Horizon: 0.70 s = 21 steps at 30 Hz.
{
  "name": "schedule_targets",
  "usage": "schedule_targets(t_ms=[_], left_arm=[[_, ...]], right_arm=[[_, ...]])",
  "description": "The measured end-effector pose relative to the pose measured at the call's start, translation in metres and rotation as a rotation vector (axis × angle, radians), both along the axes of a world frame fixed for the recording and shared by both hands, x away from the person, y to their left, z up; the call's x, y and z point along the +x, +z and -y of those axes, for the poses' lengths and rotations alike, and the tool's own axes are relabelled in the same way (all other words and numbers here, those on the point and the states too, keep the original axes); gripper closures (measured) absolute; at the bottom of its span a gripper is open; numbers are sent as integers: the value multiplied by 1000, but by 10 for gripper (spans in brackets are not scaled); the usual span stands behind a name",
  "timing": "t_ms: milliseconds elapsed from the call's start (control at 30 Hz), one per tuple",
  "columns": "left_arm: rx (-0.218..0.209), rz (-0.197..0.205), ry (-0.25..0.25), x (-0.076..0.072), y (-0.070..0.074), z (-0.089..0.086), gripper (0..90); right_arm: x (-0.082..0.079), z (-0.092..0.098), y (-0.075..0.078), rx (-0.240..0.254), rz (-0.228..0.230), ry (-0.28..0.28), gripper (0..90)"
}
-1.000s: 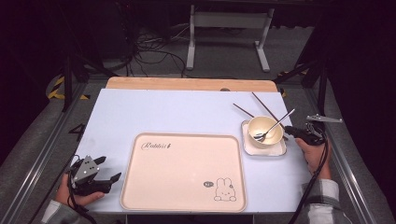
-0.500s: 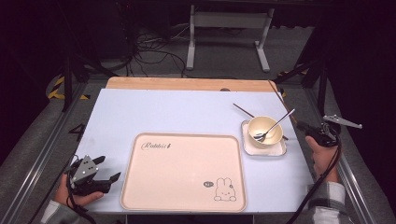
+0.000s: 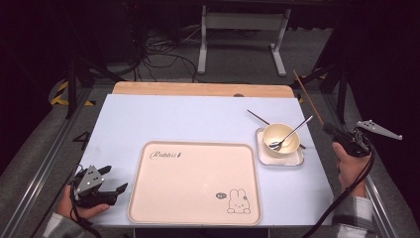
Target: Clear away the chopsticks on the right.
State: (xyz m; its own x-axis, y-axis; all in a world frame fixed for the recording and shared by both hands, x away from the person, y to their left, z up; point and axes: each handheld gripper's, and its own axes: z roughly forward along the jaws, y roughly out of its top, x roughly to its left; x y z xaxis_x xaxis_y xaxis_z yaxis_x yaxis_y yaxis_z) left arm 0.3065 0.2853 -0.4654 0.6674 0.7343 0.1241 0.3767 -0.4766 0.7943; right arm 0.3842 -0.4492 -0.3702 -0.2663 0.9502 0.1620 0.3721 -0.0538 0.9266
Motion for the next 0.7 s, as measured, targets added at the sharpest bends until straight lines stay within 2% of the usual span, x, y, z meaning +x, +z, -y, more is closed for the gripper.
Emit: schedule_targets(t_ms=[300,533,700], left_arm=[[3,2,-4,0,1,0,189],[0,5,-4,-1,1,-1,189],[1,6,-3,-2,2,-1,189]], right_arm=[[-13,-15,16,-4,49,54,849],[-26,-40,30,-30,83,144,848],[-32,-60,31,-48,78,221,848]])
